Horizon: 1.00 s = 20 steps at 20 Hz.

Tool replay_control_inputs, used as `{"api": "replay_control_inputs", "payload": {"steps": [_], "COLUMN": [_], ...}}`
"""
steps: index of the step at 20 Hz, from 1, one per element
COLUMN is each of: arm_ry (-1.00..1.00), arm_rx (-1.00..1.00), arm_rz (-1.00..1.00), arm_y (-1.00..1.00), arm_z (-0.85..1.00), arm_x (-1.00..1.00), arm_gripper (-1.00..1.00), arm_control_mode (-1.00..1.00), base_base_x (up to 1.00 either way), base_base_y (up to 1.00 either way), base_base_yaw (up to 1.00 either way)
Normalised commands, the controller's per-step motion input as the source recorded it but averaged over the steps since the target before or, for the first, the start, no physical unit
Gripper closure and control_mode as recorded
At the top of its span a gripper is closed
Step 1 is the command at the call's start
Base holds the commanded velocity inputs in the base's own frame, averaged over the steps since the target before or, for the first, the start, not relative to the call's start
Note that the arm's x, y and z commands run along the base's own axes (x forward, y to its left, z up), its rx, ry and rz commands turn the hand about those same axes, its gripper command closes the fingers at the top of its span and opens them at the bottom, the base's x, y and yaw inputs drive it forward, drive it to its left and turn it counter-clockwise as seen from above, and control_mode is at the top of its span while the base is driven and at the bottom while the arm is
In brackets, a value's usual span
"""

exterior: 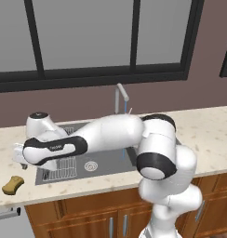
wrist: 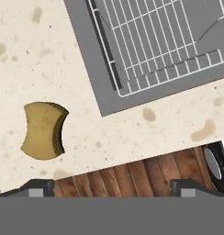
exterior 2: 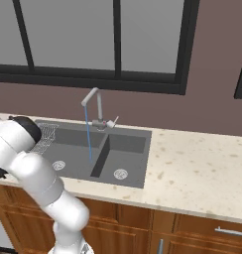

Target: Soak the sponge with water for a few seconds and then drop it inside the sink.

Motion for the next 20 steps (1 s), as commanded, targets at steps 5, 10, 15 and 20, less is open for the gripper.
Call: {"api": "replay_control_inputs", "payload": {"steps": [5,10,15,20], "arm_ry": [0.00,0.00,0.07,0.14], "arm_rx": [-0.10,-0.08,-0.01,0.00], "arm_rz": [0.00,0.00,0.00,0.00], "arm_y": [0.38,0.33,0.28,0.12], "arm_z": [0.00,-0.01,-0.07,-0.25], "arm_x": [0.02,0.03,0.24,0.40], "arm_gripper": [-1.00,-1.00,-1.00,-1.00], "arm_control_mode": [-1.00,-1.00,-1.00,-1.00], "base_base_x": [0.00,0.00,0.00,0.00], "base_base_y": [0.00,0.00,0.00,0.00], "base_base_yaw": [0.00,0.00,0.00,0.00]}}
